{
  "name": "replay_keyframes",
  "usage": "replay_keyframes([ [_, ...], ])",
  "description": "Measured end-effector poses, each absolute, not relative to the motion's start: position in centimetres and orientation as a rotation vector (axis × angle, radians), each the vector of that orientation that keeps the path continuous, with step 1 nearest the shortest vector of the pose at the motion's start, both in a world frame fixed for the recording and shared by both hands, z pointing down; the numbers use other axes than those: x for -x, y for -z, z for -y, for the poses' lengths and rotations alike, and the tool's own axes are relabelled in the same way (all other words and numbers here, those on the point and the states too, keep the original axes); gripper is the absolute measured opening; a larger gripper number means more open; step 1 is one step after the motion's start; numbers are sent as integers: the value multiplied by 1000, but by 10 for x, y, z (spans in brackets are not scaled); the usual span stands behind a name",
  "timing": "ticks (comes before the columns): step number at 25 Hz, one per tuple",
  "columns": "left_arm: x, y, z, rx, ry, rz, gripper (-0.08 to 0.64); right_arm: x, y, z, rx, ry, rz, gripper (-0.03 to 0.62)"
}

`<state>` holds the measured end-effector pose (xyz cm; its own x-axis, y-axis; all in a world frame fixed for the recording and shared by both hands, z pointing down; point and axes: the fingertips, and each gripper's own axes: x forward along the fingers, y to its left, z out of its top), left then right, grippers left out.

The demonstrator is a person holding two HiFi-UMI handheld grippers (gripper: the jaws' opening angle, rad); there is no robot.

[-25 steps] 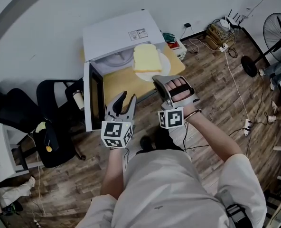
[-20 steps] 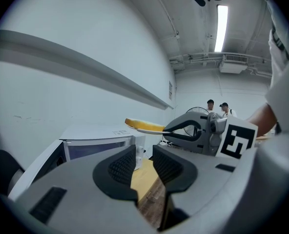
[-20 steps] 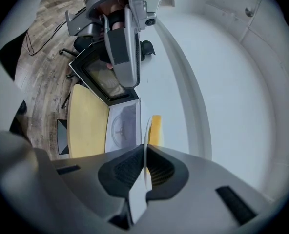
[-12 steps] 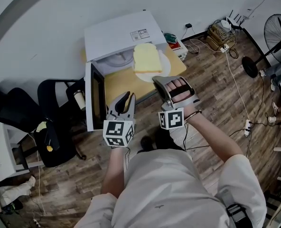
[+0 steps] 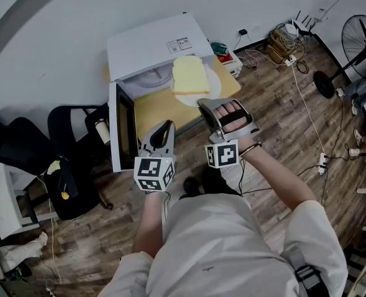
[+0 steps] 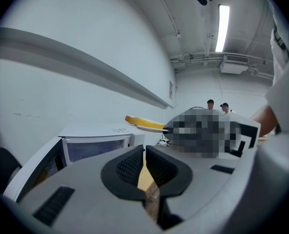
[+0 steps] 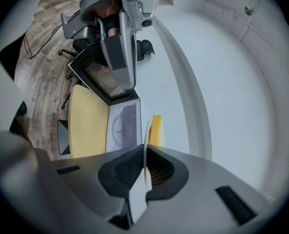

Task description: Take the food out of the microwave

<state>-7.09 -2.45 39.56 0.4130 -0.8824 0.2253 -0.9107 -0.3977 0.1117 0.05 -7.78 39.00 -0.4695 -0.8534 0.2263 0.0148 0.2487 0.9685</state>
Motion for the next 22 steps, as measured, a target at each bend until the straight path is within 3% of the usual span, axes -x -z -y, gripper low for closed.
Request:
replay_keyframes([
  [22,80,-397,31,-2450,-176,1573,15,9,-399,84,-771,1331,1669,12],
])
